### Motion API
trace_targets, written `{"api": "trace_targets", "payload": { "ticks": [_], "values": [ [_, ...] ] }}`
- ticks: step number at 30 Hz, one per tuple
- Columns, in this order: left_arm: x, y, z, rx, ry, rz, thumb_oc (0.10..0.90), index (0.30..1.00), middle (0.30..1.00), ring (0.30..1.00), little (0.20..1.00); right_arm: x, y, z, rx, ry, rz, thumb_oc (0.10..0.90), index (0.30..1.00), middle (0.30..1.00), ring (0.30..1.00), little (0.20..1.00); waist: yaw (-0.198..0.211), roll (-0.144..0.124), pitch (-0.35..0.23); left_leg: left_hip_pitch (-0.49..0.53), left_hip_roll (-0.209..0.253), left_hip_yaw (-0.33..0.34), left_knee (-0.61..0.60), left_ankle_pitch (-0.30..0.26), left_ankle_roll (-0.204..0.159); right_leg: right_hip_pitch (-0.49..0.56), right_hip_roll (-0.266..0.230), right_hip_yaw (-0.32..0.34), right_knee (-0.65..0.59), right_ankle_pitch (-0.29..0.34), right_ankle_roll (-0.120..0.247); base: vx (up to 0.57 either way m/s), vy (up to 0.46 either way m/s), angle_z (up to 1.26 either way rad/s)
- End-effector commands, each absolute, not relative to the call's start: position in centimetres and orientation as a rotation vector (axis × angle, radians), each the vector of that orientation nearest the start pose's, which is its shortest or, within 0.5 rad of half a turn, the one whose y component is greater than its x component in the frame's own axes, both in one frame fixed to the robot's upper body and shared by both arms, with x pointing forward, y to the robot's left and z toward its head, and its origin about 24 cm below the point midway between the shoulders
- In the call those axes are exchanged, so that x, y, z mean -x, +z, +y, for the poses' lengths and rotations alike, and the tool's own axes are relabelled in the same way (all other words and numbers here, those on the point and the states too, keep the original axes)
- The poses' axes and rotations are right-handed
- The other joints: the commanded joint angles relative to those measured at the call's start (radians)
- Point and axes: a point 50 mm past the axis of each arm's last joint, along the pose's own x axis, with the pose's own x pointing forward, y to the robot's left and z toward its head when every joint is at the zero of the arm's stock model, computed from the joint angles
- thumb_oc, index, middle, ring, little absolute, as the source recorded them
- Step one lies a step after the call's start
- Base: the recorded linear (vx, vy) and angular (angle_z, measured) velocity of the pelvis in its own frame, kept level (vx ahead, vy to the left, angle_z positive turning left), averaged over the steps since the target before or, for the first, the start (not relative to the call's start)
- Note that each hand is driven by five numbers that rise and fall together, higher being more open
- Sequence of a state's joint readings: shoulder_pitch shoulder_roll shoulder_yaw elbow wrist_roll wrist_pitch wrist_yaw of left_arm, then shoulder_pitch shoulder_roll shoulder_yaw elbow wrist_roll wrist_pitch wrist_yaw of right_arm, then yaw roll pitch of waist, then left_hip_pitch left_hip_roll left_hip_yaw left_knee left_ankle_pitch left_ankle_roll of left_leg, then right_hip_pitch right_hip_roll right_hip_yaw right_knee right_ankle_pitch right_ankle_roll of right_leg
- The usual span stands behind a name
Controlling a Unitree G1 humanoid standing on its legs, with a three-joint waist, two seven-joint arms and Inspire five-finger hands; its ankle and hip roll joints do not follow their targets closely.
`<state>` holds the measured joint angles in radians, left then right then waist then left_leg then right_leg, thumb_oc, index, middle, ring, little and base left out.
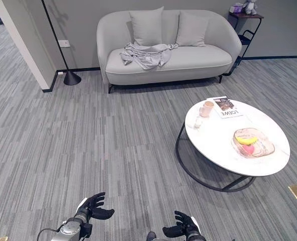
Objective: Hang the clothes on the sofa on the clothes rack.
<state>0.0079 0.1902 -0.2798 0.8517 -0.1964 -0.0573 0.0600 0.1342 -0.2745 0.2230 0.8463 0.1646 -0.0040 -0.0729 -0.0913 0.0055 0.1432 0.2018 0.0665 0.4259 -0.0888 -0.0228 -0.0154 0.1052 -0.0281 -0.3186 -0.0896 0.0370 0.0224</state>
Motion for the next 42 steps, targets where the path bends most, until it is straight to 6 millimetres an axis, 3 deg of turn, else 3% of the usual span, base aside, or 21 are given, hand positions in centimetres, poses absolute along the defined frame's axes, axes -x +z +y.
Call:
{"api": "trace_targets", "payload": {
  "ticks": [1, 8, 10, 11, 12, 15, 17, 19, 22, 25, 27, 28, 29, 30, 31, 32, 34, 36, 38, 40, 42],
  "values": [
    [-19.9, -10.6, 17.1, -0.141, -0.066, 0.662, 0.8, 0.9, 0.9, 0.9, 0.9, -14.4, -12.4, -23.2, 0.236, -0.086, 0.855, 0.8, 0.9, 0.9, 0.9, 0.9, -0.031, -0.039, 0.01, 0.014, 0.012, -0.02, 0.001, -0.026, -0.051, 0.05, -0.059, 0.039, 0.005, -0.065, 0.063, 0.04, -0.046, 0.03],
    [-20.7, -9.6, 17.0, -0.059, -0.037, 0.608, 0.8, 0.9, 0.9, 0.9, 0.9, -14.8, -11.8, -23.6, 0.223, -0.095, 0.814, 0.8, 0.9, 0.9, 0.9, 0.9, -0.023, -0.049, 0.047, -0.04, 0.047, -0.037, 0.157, -0.049, -0.079, 0.063, -0.048, 0.048, 0.017, -0.104, 0.04, 0.08, -0.126, 0.01],
    [-21.2, -9.0, 16.6, -0.038, -0.047, 0.577, 0.8, 0.9, 0.9, 0.9, 0.9, -15.2, -11.2, -23.9, 0.238, -0.088, 0.783, 0.8, 0.9, 0.9, 0.9, 0.9, -0.014, -0.059, 0.076, -0.148, 0.099, -0.074, 0.383, 0.002, -0.1, 0.08, -0.023, 0.058, 0.026, -0.143, -0.003, 0.1, -0.229, 0.1],
    [-21.2, -9.0, 16.6, -0.038, -0.047, 0.577, 0.8, 0.9, 0.9, 0.9, 0.9, -15.2, -11.2, -23.9, 0.237, -0.089, 0.783, 0.8, 0.9, 0.9, 0.9, 0.9, -0.015, -0.059, 0.075, -0.152, 0.102, -0.076, 0.388, 0.0, -0.101, 0.079, -0.022, 0.057, 0.027, -0.144, -0.004, 0.03, -0.222, 0.11],
    [-21.7, -8.6, 16.4, -0.021, -0.048, 0.556, 0.8, 0.9, 0.9, 0.9, 0.9, -15.8, -10.8, -24.2, 0.246, -0.097, 0.759, 0.8, 0.9, 0.9, 0.9, 0.9, 0.001, -0.073, 0.106, -0.246, 0.122, -0.123, 0.556, 0.094, -0.095, 0.087, -0.013, 0.056, 0.033, -0.151, -0.035, 0.01, -0.159, 0.08],
    [-21.9, -8.6, 16.1, -0.019, -0.049, 0.557, 0.8, 0.9, 0.9, 0.9, 0.9, -16.1, -10.6, -24.2, 0.239, -0.105, 0.752, 0.8, 0.9, 0.9, 0.9, 0.9, 0.007, -0.084, 0.109, -0.326, 0.126, -0.143, 0.567, 0.102, -0.086, 0.106, -0.011, 0.051, 0.023, -0.168, -0.033, 0.26, -0.132, 0.04],
    [-21.6, -8.7, 16.1, -0.014, -0.052, 0.562, 0.8, 0.9, 0.9, 0.9, 0.9, -15.9, -10.8, -24.1, 0.236, -0.103, 0.76, 0.8, 0.9, 0.9, 0.9, 0.9, 0.018, -0.089, 0.092, -0.343, 0.11, -0.127, 0.436, 0.053, -0.088, 0.143, -0.023, 0.058, 0.004, -0.195, -0.008, 0.43, 0.039, 0.03],
    [-21.4, -8.7, 16.0, -0.009, -0.054, 0.562, 0.8, 0.9, 0.9, 0.9, 0.9, -16.1, -10.7, -24.0, 0.252, -0.089, 0.751, 0.8, 0.9, 0.9, 0.9, 0.9, 0.031, -0.084, 0.075, -0.399, 0.124, -0.079, 0.146, 0.15, -0.109, 0.178, -0.032, 0.047, 0.002, -0.228, 0.015, 0.41, 0.051, -0.01],
    [-21.3, -8.8, 16.4, 0.02, -0.012, 0.567, 0.8, 0.9, 0.9, 0.9, 0.9, -16.7, -10.6, -23.8, 0.279, -0.073, 0.741, 0.8, 0.9, 0.9, 0.9, 0.9, 0.038, -0.087, 0.058, -0.456, 0.154, -0.02, 0.002, 0.18, -0.114, 0.225, -0.034, 0.046, 0.002, -0.25, 0.042, 0.52, 0.035, -0.1],
    [-20.6, -9.2, 17.0, 0.04, 0.017, 0.586, 0.8, 0.9, 0.9, 0.9, 0.9, -16.3, -10.8, -23.3, 0.284, -0.036, 0.75, 0.8, 0.9, 0.9, 0.9, 0.9, 0.051, -0.083, 0.023, -0.418, 0.124, -0.018, 0.001, 0.212, -0.109, 0.264, -0.045, 0.076, 0.008, -0.25, 0.068, 0.63, 0.074, -0.32],
    [-20.6, -9.1, 17.2, 0.043, 0.031, 0.58, 0.8, 0.9, 0.9, 0.9, 0.9, -15.8, -11.2, -22.8, 0.297, -0.005, 0.773, 0.8, 0.9, 0.9, 0.9, 0.9, 0.068, -0.108, -0.007, -0.36, 0.037, -0.006, 0.007, 0.211, -0.07, 0.242, -0.141, 0.094, 0.197, -0.159, 0.118, 0.66, 0.155, -0.58],
    [-20.5, -9.1, 17.2, 0.042, 0.031, 0.58, 0.8, 0.9, 0.9, 0.9, 0.9, -15.8, -11.2, -22.8, 0.296, -0.005, 0.773, 0.8, 0.9, 0.9, 0.9, 0.9, 0.07, -0.11, -0.008, -0.359, 0.035, -0.004, 0.007, 0.209, -0.069, 0.241, -0.144, 0.097, 0.201, -0.162, 0.12, 0.72, 0.215, -0.69],
    [-20.8, -8.7, 17.3, 0.048, 0.031, 0.563, 0.8, 0.9, 0.9, 0.9, 0.9, -16.0, -11.2, -22.6, 0.289, -0.001, 0.772, 0.8, 0.9, 0.9, 0.9, 0.9, 0.073, -0.119, 0.006, -0.294, -0.027, 0.0, 0.003, 0.154, -0.021, 0.158, -0.2, 0.111, 0.45, -0.016, 0.143, 0.44, 0.185, -0.82],
    [-21.0, -8.6, 17.4, 0.047, 0.029, 0.555, 0.8, 0.9, 0.9, 0.9, 0.9, -16.2, -11.1, -22.5, 0.289, -0.003, 0.763, 0.8, 0.9, 0.9, 0.9, 0.9, 0.07, -0.122, 0.018, -0.255, -0.055, 0.008, 0.001, 0.12, 0.006, 0.107, -0.234, 0.115, 0.568, 0.063, 0.153, 0.44, 0.188, -0.67],
    [-21.0, -8.5, 17.4, 0.046, 0.03, 0.555, 0.8, 0.9, 0.9, 0.9, 0.9, -16.3, -11.1, -22.5, 0.288, -0.003, 0.762, 0.8, 0.9, 0.9, 0.9, 0.9, 0.072, -0.124, 0.019, -0.254, -0.058, 0.011, 0.001, 0.118, 0.008, 0.104, -0.238, 0.119, 0.573, 0.061, 0.155, 0.44, 0.197, -0.21],
    [-21.5, -8.2, 17.6, 0.016, 0.021, 0.544, 0.8, 0.9, 0.9, 0.9, 0.9, -16.7, -10.8, -22.2, 0.279, -0.004, 0.746, 0.8, 0.9, 0.9, 0.9, 0.9, 0.054, -0.113, 0.042, -0.175, -0.085, 0.024, 0.001, 0.052, 0.05, 0.001, -0.307, 0.1, 0.756, 0.167, 0.16, 0.44, 0.171, 0.26],
    [-21.8, -8.0, 17.6, 0.009, 0.017, 0.537, 0.8, 0.9, 0.9, 0.9, 0.9, -16.7, -10.8, -22.2, 0.274, -0.007, 0.744, 0.8, 0.9, 0.9, 0.9, 0.9, 0.047, -0.103, 0.053, -0.141, -0.089, 0.032, 0.001, 0.021, 0.061, -0.061, -0.352, 0.07, 0.813, 0.145, 0.161, 0.47, 0.091, 0.27],
    [-22.3, -7.6, 17.6, 0.018, 0.018, 0.516, 0.8, 0.9, 0.9, 0.9, 0.9, -16.9, -10.5, -22.3, 0.276, -0.005, 0.73, 0.8, 0.9, 0.9, 0.9, 0.9, 0.005, -0.058, 0.077, -0.051, -0.072, 0.031, 0.001, -0.045, 0.044, -0.179, -0.394, -0.043, 0.637, 0.022, 0.126, 0.59, -0.126, 0.12],
    [-22.2, -7.6, 17.6, 0.017, 0.014, 0.514, 0.8, 0.9, 0.9, 0.9, 0.9, -17.0, -10.3, -22.6, 0.285, -0.007, 0.727, 0.8, 0.9, 0.9, 0.9, 0.9, -0.009, -0.045, 0.085, -0.028, -0.062, 0.03, 0.001, -0.057, 0.033, -0.187, -0.381, -0.073, 0.532, 0.021, 0.128, 0.39, -0.219, 0.17],
    [-22.2, -7.5, 17.7, 0.028, 0.031, 0.507, 0.8, 0.9, 0.9, 0.9, 0.9, -17.3, -10.1, -22.6, 0.291, -0.006, 0.715, 0.8, 0.9, 0.9, 0.9, 0.9, -0.039, -0.046, 0.094, 0.043, -0.057, 0.028, 0.001, -0.104, -0.009, -0.236, -0.295, -0.086, 0.14, 0.056, 0.167, 0.62, -0.388, 0.29],
    [-22.3, -7.5, 17.9, 0.025, 0.041, 0.504, 0.8, 0.9, 0.9, 0.9, 0.9, -17.4, -10.0, -22.5, 0.294, -0.001, 0.711, 0.8, 0.9, 0.9, 0.9, 0.9, -0.055, -0.047, 0.101, 0.077, -0.053, 0.024, 0.001, -0.126, -0.024, -0.267, -0.254, -0.055, 0.014, 0.102, 0.185, 0.44, -0.239, -0.03]
  ]
}}
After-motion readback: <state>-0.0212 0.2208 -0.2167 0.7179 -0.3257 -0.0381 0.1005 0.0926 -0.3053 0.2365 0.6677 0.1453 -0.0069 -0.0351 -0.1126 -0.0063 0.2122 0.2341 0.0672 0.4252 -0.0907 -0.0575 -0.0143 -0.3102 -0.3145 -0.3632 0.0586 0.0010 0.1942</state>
